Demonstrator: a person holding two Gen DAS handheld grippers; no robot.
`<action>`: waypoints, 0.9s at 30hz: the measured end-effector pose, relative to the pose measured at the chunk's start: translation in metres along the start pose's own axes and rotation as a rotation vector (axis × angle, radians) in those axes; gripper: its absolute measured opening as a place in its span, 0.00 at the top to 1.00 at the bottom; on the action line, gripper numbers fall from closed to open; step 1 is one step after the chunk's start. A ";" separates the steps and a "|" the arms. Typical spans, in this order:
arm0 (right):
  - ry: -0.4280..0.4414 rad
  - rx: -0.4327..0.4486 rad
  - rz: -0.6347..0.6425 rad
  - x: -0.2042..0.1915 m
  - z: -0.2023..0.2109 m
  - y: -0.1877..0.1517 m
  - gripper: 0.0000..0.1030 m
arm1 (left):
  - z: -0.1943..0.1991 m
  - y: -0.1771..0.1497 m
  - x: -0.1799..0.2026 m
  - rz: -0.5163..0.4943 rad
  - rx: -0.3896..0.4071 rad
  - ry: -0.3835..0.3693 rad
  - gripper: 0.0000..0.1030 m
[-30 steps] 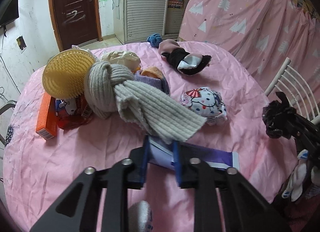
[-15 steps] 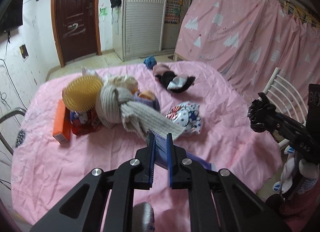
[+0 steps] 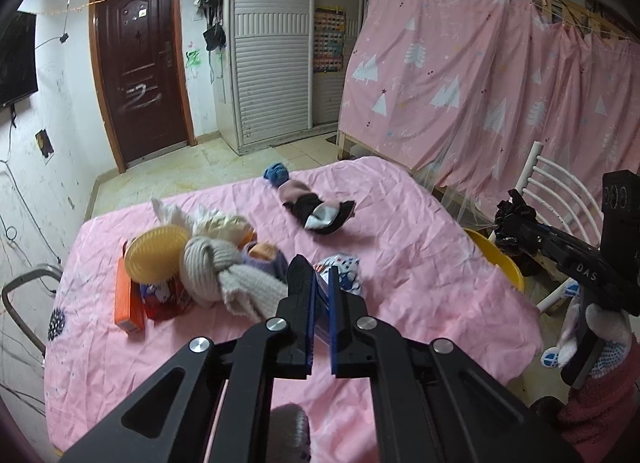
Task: Collect trash
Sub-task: 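Carry the black bag and purple tube with both tools over the yellow bucket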
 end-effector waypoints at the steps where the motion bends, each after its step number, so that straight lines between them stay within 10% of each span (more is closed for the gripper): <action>1: -0.007 0.006 -0.006 0.003 0.002 0.001 0.70 | 0.001 0.004 0.003 -0.007 0.006 0.000 1.00; 15: -0.096 0.089 -0.098 0.059 0.024 0.012 0.70 | 0.006 0.071 0.059 -0.136 0.102 -0.025 1.00; 21: -0.096 0.066 -0.135 0.075 0.016 0.010 0.70 | -0.016 0.057 0.056 -0.226 0.028 0.083 1.00; 24: -0.095 0.051 -0.147 0.080 0.011 0.005 0.70 | -0.041 0.041 0.046 -0.232 -0.054 0.107 0.60; 25: -0.095 0.046 -0.149 0.080 0.010 0.005 0.70 | -0.048 0.038 0.043 -0.230 -0.074 0.105 0.33; 27: -0.100 0.039 -0.149 0.080 0.008 0.003 0.70 | -0.057 0.032 0.039 -0.231 -0.095 0.110 0.25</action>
Point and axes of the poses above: each gripper's, at about its wrist camera, not at the fingertips, and z roughly against the way its jaws point, x to its right, y to its top, the point moved 3 cm from there along -z, roughly the way its jaws point, and after that the axes turned 5 degrees about -z, right-handed, at the moved point
